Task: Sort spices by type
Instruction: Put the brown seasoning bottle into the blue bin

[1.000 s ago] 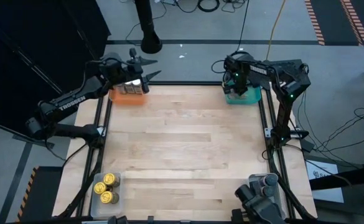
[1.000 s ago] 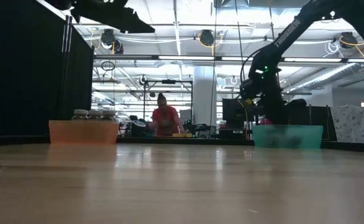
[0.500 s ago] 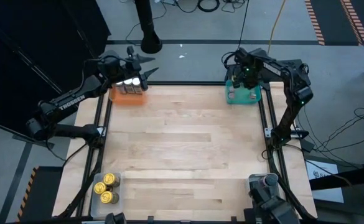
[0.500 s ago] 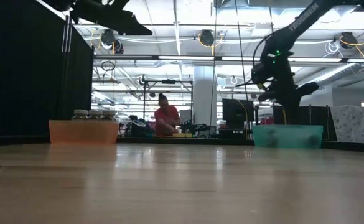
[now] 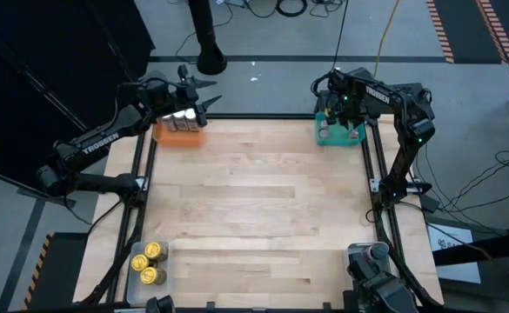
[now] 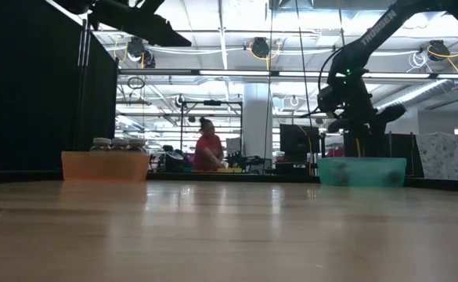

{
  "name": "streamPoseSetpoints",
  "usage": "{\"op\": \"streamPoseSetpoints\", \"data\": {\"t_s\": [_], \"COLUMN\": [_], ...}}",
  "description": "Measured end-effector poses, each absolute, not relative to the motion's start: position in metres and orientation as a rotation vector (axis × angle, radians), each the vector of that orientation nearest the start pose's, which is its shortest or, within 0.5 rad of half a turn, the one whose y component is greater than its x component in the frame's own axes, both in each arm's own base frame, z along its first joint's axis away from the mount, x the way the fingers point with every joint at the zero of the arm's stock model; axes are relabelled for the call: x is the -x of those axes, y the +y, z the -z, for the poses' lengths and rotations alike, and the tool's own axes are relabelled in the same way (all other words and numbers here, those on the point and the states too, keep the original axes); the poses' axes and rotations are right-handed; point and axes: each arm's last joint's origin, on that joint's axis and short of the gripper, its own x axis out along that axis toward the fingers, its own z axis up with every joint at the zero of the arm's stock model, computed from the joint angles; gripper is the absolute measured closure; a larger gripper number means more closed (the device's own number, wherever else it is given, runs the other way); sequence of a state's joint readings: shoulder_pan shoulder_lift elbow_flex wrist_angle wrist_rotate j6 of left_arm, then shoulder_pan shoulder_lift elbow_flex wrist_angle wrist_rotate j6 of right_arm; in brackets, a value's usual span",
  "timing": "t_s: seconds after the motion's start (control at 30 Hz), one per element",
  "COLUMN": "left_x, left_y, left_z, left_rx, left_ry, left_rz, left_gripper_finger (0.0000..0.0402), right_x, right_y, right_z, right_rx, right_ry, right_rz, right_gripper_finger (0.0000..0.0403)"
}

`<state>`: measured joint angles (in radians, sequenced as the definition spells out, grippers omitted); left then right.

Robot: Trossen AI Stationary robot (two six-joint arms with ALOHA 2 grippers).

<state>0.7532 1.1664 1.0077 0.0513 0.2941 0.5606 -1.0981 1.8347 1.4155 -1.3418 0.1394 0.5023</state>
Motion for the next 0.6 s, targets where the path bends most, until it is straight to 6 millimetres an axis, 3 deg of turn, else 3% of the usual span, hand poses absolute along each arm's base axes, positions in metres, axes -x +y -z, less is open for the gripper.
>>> {"op": "streamPoseSetpoints", "data": {"t_s": [0.13, 0.3, 0.6], "left_x": [-0.197, -0.192, -0.187], "left_y": [0.174, 0.179, 0.185], "left_z": [-0.359, -0.361, -0.361], "left_rx": [-0.53, -0.539, -0.535], "left_ry": [0.209, 0.199, 0.208], "left_rz": [-0.441, -0.473, -0.504], "left_gripper_finger": [0.0198, 0.0198, 0.0198], "right_x": [-0.142, -0.149, -0.151], "right_y": [-0.289, -0.288, -0.288], "right_z": [-0.212, -0.198, -0.181], "right_rx": [-1.194, -1.196, -1.144], "right_ry": [1.446, 1.53, 1.666], "right_rz": [1.389, 1.395, 1.478], "right_gripper_finger": [0.0339, 0.0394, 0.04]}}
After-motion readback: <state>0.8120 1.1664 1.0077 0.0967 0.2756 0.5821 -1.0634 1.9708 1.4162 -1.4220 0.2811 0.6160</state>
